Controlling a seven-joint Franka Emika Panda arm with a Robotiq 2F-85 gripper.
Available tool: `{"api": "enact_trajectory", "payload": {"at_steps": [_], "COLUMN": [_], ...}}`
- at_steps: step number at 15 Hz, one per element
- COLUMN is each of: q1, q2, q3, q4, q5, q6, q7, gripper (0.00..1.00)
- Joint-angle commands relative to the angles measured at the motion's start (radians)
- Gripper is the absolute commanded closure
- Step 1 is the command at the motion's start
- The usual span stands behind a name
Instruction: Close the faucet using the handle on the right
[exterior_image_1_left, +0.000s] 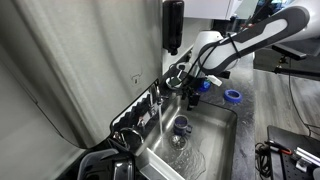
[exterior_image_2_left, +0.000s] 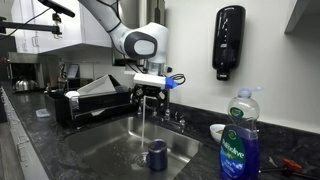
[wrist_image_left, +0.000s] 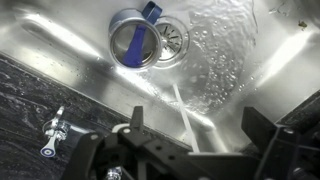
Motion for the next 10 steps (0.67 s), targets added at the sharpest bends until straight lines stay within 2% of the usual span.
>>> {"api": "enact_trajectory", "payload": {"at_steps": [1,10], "q1": [-0.058,-0.081], "q2": [0.091,0.179], "q3": [0.043,0.065], "q4": [0.09,0.136], "q5": [-0.019,-0.119], "q6": [0.018,0.113], "q7": [-0.015,0.007], "gripper": [0.0,0.0]}}
